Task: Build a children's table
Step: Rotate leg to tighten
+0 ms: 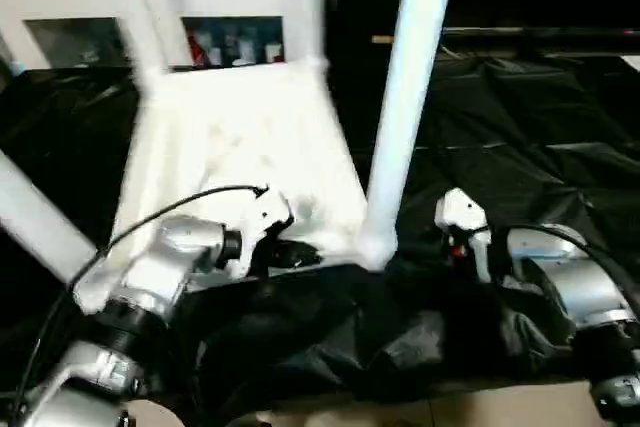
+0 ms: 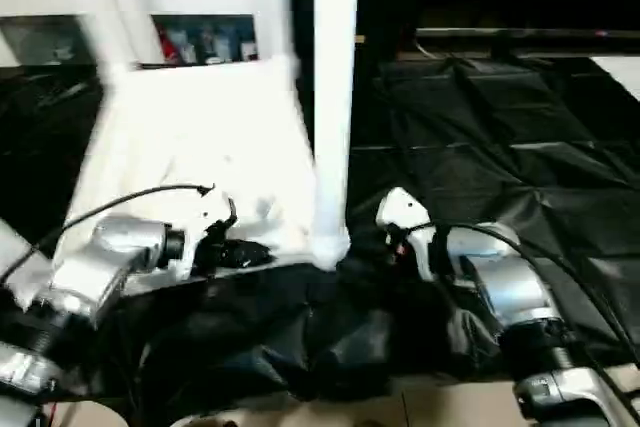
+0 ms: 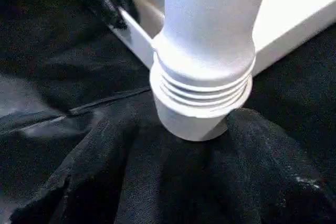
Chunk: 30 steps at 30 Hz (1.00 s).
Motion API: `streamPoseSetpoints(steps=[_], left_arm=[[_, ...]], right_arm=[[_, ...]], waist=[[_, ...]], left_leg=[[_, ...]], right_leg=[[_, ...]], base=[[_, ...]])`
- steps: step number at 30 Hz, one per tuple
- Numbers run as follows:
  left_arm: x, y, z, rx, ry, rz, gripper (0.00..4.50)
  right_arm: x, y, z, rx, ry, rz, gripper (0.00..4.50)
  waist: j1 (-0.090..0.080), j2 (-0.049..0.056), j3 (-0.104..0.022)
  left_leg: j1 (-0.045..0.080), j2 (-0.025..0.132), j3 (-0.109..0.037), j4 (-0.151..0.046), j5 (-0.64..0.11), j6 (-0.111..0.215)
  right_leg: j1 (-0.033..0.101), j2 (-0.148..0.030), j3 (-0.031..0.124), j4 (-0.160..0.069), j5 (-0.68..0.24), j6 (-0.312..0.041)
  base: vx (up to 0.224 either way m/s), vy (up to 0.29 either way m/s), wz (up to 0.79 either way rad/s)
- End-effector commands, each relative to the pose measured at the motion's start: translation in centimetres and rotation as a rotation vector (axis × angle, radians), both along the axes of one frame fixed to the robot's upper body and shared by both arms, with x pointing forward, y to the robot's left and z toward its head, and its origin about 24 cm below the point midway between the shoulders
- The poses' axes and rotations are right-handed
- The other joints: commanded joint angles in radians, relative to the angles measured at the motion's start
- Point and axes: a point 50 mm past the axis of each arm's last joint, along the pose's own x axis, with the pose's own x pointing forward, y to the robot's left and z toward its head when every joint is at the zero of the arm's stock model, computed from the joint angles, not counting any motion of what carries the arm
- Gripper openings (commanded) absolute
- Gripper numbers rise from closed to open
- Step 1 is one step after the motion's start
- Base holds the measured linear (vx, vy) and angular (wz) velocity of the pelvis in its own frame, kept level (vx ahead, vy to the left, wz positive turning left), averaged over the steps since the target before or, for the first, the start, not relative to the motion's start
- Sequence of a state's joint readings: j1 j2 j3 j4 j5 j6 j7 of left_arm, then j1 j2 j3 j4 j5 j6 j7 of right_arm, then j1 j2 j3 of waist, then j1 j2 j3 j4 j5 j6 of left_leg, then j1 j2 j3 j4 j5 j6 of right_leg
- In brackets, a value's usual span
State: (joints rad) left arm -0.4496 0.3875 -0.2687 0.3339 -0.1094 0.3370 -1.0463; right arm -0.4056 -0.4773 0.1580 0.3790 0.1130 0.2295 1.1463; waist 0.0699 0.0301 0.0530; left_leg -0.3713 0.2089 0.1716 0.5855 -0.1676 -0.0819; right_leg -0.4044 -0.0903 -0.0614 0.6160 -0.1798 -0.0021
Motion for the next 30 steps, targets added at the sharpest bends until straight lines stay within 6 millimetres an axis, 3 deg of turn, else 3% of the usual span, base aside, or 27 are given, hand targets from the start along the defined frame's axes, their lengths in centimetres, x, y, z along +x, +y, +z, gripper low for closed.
streamPoseSetpoints(steps=[1,6,7,8,9,20,22,23,26,30], left_arm=[[-0.1,-0.1,0.7,-0.024,-0.037,0.053,0.0],[-0.9,-1.0,0.4,0.0,-0.067,0.011,0.0],[-0.9,-1.1,0.4,0.0,-0.066,0.006,0.0],[-1.0,-1.2,0.4,-0.002,-0.063,0.001,0.0],[-1.0,-1.3,0.3,0.003,-0.056,-0.005,0.0],[-0.9,-1.3,-0.2,0.042,-0.053,-0.027,0.0],[-0.7,-1.0,-0.1,0.05,-0.057,-0.027,0.0],[-0.6,-0.8,0.0,0.053,-0.06,-0.029,0.0],[-0.5,-0.5,0.0,0.058,-0.061,-0.029,0.0],[-0.4,-0.3,-0.1,0.057,-0.06,-0.017,0.0]], right_arm=[[0.6,0.4,0.4,0.025,-0.026,-0.032,3.41],[1.7,1.6,0.6,0.058,-0.083,-0.104,3.85],[1.8,1.8,0.7,0.057,-0.092,-0.108,3.91],[1.9,2.0,0.6,0.054,-0.096,-0.117,4.05],[2.1,2.3,0.6,0.048,-0.105,-0.135,4.05],[2.5,3.0,0.3,0.056,-0.104,-0.152,4.05],[2.7,3.5,0.1,0.052,-0.101,-0.135,3.89],[2.9,3.7,0.0,0.052,-0.104,-0.135,3.8],[3.1,3.9,0.0,0.056,-0.111,-0.132,3.62],[2.8,4.6,-0.5,0.077,-0.091,-0.112,3.25]], waist=[[0.009,-0.019,-0.067],[0.001,-0.013,-0.069],[0.0,-0.027,-0.068],[0.003,-0.022,-0.068],[0.005,-0.017,-0.068],[0.013,-0.018,-0.068],[0.013,-0.018,-0.069],[0.012,-0.028,-0.069],[0.01,-0.024,-0.067],[0.008,-0.029,-0.065]], left_leg=[[0.001,0.013,0.002,-0.063,-0.209,0.05],[0.004,0.011,0.003,-0.061,-0.204,0.058],[0.004,0.012,0.005,-0.062,-0.209,0.059],[0.004,0.012,0.003,-0.062,-0.209,0.058],[0.006,0.013,0.003,-0.063,-0.207,0.054],[0.006,0.011,0.004,-0.064,-0.21,0.042],[0.006,0.011,0.004,-0.063,-0.209,0.041],[0.004,0.01,0.004,-0.064,-0.208,0.043],[0.008,0.012,0.005,-0.065,-0.229,0.035],[0.006,0.012,0.003,-0.068,-0.24,0.028]], right_leg=[[0.053,-0.041,0.032,-0.077,-0.246,-0.212],[0.05,-0.037,0.031,-0.076,-0.211,-0.226],[0.049,-0.037,0.031,-0.077,-0.216,-0.221],[0.05,-0.039,0.031,-0.074,-0.221,-0.22],[0.048,-0.04,0.032,-0.075,-0.223,-0.218],[0.05,-0.04,0.034,-0.073,-0.201,-0.21],[0.05,-0.04,0.034,-0.073,-0.204,-0.209],[0.05,-0.041,0.033,-0.072,-0.217,-0.209],[0.046,-0.043,0.034,-0.076,-0.251,-0.207],[0.047,-0.042,0.034,-0.077,-0.26,-0.195]], base=[[0.0,0.0,0.0],[0.0,0.0,0.0],[0.0,0.0,0.0],[0.0,0.0,0.0],[0.0,0.0,0.0],[0.0,0.0,0.0],[0.0,0.0,0.0],[0.0,0.0,0.0],[0.0,0.0,0.0],[0.0,0.0,0.0]])
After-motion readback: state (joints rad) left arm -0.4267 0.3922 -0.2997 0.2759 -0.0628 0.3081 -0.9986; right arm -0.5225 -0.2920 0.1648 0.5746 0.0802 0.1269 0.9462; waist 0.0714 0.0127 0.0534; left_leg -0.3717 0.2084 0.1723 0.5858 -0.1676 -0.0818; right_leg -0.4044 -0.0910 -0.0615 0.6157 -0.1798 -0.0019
